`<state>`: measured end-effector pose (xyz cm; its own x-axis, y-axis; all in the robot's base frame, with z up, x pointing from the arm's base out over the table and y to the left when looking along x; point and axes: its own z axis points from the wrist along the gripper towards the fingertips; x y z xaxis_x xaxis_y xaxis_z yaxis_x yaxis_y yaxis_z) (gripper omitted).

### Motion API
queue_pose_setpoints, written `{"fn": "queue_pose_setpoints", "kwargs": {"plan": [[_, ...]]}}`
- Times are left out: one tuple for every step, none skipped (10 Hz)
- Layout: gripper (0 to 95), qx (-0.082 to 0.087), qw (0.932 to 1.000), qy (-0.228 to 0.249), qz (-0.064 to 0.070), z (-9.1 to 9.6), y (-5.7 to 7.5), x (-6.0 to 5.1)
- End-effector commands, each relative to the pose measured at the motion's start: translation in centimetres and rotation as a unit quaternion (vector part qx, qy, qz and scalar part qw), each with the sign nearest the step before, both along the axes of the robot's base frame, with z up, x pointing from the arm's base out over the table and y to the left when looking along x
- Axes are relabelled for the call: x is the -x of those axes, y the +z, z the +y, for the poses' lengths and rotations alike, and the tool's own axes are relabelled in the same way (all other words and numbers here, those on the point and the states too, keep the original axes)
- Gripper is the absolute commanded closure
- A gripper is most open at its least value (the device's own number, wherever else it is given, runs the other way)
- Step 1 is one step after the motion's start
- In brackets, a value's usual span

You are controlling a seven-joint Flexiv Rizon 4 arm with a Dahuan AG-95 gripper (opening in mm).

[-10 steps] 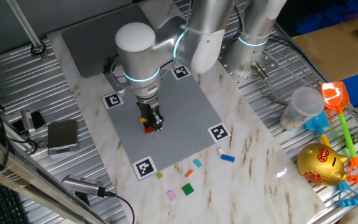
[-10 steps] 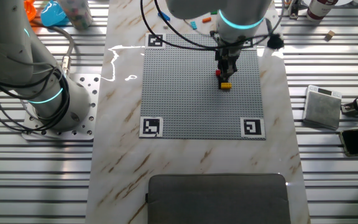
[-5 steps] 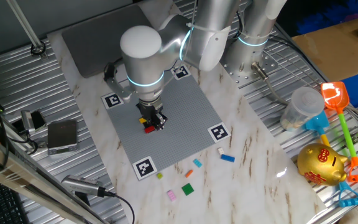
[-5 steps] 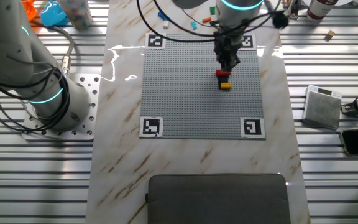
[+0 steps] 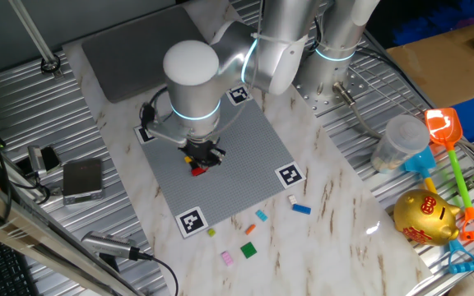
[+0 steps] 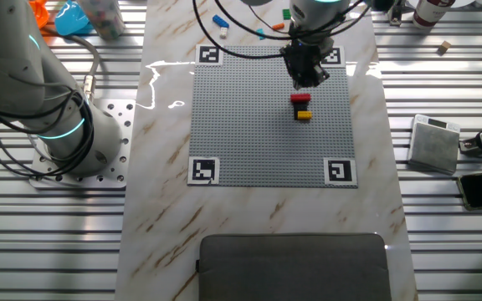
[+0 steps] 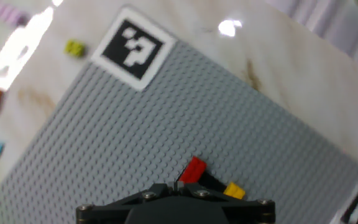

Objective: Build with small Lego blocks

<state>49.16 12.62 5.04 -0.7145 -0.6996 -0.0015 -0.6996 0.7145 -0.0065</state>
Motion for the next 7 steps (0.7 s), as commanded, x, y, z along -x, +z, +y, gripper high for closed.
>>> {"fn": "queue_pose_setpoints", "kwargs": {"plan": [[95.0, 0.035, 0.9553, 0.293, -0.008, 0.59, -0.36, -0.20], [95.0, 0.061, 0.9258, 0.372, -0.018, 0.79, -0.49, -0.27], [95.0, 0.068, 0.9127, 0.402, -0.034, 0.78, -0.47, -0.26], [95.0, 0.067, 0.9108, 0.406, -0.038, 0.76, -0.46, -0.26], [95.0, 0.064, 0.9043, 0.420, -0.039, 0.76, -0.46, -0.27], [95.0, 0.063, 0.8987, 0.432, -0.037, 0.74, -0.52, -0.29], [95.0, 0.060, 0.8947, 0.441, -0.035, 0.66, -0.60, -0.30]]}}
